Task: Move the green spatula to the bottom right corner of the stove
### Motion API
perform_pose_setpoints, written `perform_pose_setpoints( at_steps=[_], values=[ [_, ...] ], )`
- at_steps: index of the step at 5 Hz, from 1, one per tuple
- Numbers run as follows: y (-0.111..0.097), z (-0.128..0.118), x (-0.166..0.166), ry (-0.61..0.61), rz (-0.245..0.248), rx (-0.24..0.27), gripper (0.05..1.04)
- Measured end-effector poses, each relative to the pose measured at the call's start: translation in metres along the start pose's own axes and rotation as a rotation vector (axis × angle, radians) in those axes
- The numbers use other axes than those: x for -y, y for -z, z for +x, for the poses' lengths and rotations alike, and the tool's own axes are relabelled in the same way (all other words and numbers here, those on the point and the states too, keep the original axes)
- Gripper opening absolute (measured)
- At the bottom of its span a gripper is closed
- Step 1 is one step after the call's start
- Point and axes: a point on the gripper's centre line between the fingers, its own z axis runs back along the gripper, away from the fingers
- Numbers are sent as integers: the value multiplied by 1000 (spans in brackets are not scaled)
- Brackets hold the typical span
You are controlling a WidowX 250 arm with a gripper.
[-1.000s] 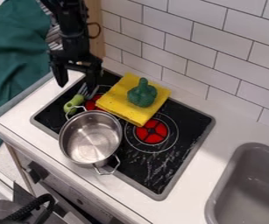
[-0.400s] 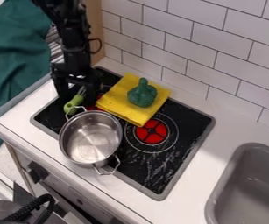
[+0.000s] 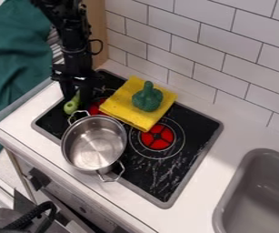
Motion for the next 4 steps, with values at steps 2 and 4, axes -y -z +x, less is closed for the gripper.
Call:
perform_pose_setpoints(
  at_steps=[2, 4],
  values=[
    [-7, 0, 6, -20, -28, 62, 285],
    [-65, 2, 28, -49, -18, 232, 285]
  ],
)
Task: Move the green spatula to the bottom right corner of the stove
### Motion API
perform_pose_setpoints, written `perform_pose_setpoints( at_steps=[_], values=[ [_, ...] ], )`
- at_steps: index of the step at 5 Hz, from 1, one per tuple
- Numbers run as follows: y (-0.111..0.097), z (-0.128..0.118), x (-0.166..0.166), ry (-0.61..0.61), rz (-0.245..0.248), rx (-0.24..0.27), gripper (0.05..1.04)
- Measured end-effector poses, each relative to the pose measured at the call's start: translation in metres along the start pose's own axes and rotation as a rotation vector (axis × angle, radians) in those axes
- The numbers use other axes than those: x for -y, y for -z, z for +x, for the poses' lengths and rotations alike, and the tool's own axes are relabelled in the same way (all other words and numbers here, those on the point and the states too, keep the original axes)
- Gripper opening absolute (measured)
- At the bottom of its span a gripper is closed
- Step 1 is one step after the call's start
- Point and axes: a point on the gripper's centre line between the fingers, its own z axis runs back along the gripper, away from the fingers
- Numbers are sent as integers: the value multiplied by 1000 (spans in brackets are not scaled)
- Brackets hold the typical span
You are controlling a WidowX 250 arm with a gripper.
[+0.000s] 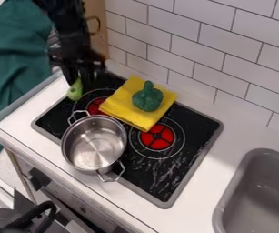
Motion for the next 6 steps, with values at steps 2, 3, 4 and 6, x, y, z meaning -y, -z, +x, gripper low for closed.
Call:
perform_pose_setpoints(
  at_steps=[2, 3, 4, 6],
  values=[
    [-33, -28, 72, 147, 37, 68, 285],
    [-43, -49, 103, 186, 41, 84, 285],
    [-42, -67, 122, 215, 50, 57, 285],
    [-17, -122, 120, 131, 37, -73, 285]
  ],
)
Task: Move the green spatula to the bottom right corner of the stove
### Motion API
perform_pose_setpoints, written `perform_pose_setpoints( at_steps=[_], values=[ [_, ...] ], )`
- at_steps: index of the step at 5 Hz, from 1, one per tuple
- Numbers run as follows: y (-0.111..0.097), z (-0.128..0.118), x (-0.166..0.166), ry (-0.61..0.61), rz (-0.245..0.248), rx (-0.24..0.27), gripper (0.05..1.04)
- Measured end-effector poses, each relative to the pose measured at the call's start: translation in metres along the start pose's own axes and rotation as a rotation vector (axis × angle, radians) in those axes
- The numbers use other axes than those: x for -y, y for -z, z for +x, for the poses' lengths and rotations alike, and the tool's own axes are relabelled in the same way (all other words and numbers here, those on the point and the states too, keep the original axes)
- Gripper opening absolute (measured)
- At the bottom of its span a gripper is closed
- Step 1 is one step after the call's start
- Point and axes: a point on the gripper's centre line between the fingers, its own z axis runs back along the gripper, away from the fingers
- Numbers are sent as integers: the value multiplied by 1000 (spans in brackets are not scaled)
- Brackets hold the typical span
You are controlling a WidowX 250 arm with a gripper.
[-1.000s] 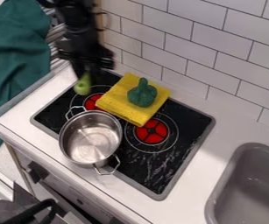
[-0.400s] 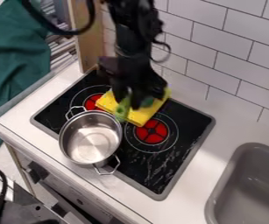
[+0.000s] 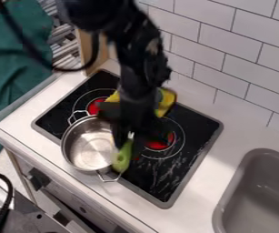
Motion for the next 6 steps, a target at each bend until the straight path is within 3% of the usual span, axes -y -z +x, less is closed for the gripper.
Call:
perform_pose_setpoints(
  at_steps=[1, 2, 4, 5, 6],
  values=[
    [7, -11, 2, -8, -23, -4, 285],
    [14, -10, 24, 57, -35, -19, 285],
    [26, 3, 54, 135, 3, -55, 285],
    [36, 6, 57, 121, -5, -85, 285],
    [40, 17, 52, 59, -26, -77, 285]
  ],
)
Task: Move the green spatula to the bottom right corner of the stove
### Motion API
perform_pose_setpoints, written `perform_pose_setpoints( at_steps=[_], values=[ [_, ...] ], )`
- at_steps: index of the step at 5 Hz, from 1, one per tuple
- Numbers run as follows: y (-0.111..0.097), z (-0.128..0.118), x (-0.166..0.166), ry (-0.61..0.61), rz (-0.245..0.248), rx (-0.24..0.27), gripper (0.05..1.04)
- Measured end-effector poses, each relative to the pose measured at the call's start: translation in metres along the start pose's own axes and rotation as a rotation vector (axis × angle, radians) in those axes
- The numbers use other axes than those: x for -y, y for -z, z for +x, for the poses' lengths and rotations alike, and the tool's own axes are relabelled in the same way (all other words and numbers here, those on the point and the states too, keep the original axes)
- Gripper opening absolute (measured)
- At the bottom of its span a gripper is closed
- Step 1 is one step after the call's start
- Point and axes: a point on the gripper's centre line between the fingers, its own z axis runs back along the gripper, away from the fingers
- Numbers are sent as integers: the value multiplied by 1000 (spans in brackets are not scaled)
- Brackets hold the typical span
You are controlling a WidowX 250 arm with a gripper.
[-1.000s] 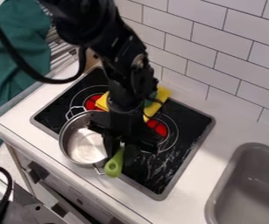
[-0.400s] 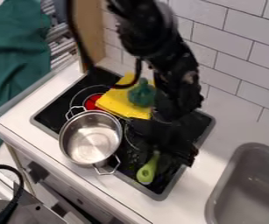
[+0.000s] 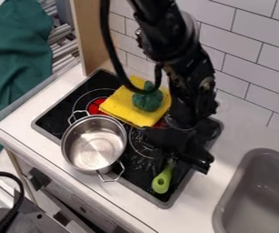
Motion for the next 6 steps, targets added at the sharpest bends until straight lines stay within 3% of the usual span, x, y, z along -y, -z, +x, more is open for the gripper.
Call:
perform_pose_setpoints(
  at_steps=[1, 3, 4, 5, 6],
  values=[
    [6, 8, -7, -47, -14, -10, 345],
    [7, 13, -3, -71, -33, -35, 939],
    [-11, 13, -9, -53, -9, -4, 1014],
    [-47, 9, -14, -51, -22, 107, 1009],
    [-51, 6, -14, 26, -54, 146, 1008]
  ],
)
